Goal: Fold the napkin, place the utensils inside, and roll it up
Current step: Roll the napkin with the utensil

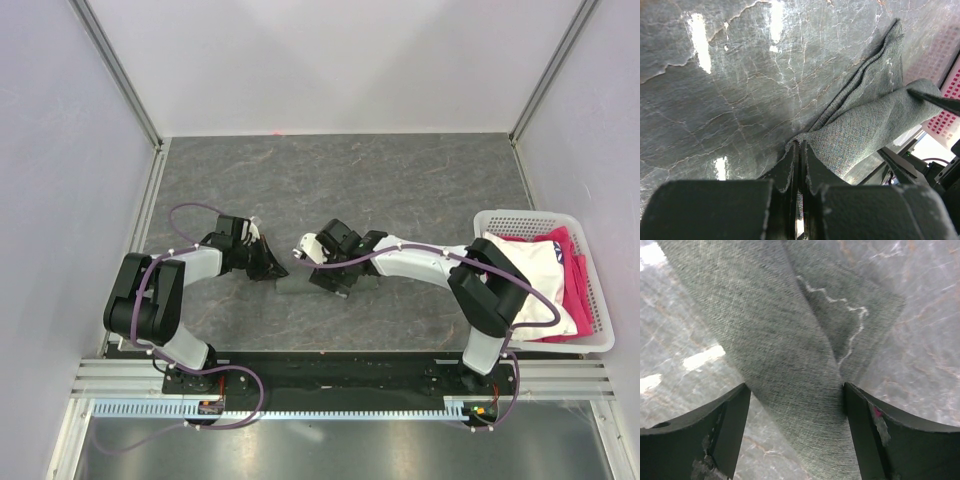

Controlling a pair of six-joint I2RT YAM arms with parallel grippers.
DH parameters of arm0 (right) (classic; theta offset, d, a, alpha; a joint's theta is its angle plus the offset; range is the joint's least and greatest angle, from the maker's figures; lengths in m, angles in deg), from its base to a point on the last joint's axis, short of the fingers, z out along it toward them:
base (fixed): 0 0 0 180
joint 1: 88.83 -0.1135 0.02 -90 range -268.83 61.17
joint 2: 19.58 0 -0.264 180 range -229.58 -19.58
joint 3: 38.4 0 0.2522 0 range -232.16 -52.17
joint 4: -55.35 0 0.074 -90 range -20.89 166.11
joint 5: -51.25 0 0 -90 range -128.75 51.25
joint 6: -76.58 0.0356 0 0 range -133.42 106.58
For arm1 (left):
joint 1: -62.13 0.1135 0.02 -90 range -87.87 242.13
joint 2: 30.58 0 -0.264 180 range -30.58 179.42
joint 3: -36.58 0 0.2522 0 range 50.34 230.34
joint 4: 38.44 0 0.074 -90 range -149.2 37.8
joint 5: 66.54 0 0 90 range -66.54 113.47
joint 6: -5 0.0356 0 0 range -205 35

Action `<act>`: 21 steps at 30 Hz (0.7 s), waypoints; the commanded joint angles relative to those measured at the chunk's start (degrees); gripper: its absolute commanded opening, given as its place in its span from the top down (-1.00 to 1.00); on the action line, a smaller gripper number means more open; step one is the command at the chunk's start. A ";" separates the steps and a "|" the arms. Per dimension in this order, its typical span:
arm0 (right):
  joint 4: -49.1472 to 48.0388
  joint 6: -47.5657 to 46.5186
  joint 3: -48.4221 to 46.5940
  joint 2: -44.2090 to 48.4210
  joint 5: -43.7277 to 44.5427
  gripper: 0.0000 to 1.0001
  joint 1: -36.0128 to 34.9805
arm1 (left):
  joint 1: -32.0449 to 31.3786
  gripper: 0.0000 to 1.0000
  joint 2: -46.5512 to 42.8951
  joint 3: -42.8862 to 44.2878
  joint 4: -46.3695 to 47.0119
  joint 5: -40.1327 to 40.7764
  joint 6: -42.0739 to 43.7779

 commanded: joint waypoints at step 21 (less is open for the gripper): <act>1.23 9.30 6.96 -0.68 -1.32 -0.09 -0.02 | -0.23 0.96 -2.15 2.47 -2.39 1.00 1.63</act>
